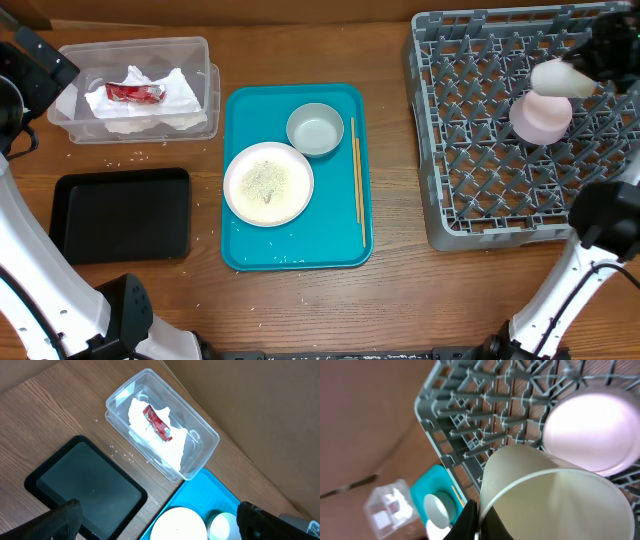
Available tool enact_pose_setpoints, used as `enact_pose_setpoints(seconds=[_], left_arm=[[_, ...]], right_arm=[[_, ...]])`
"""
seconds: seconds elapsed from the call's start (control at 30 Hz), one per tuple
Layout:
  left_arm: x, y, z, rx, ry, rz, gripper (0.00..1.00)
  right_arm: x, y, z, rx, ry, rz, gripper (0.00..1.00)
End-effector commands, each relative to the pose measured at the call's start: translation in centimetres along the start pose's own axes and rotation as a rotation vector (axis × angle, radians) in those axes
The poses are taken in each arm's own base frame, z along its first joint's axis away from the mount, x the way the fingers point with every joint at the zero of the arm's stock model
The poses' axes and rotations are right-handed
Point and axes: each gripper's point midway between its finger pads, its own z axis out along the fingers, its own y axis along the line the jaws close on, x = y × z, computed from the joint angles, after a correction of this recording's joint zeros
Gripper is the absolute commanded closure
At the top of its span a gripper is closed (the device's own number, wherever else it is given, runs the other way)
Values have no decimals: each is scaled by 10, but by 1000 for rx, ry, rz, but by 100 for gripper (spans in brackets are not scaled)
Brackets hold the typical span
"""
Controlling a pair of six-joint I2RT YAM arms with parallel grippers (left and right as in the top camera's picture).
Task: Sort waste into correct bins and load items into the dishwasher
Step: 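Carry the white cup into the dish rack beside the bowl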
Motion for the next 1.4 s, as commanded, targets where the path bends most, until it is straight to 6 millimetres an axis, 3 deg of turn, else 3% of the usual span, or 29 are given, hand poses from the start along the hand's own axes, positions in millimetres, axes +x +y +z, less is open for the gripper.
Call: enact_pose_setpoints(seconds=[0.0, 0.1, 0.2, 0.33, 0.47, 0.63, 0.8, 1.07, 1.23, 1.37], left_arm=[[0, 0, -6, 1, -14, -5, 0], [0, 0, -6, 2, -14, -5, 0], [0, 0, -6, 1, -14, -5, 0], [0, 0, -6, 2, -14, -5, 0], [0, 0, -6, 2, -14, -5, 0], [0, 0, -6, 2, -14, -5, 0], [0, 0, -6, 2, -14, -5, 0], [0, 0, -6, 2, -14, -5, 0], [0, 0, -6, 2, -14, -5, 0], [0, 0, -6, 2, -14, -5, 0]], right_arm=[[17, 23, -25, -60, -10, -66, 96], [34, -4, -28, 78, 10, -66, 96], [58, -18, -17, 84, 106, -96, 96], [85, 2, 8, -208, 254, -188, 96], [98, 20, 12, -509, 285, -226, 96], [101, 8, 36, -640, 280, -178, 96], [94, -25, 66, -655, 269, -40, 96], [93, -54, 73, -644, 257, 63, 96], [95, -73, 73, -563, 268, 112, 73], [102, -92, 79, -446, 288, 122, 70]])
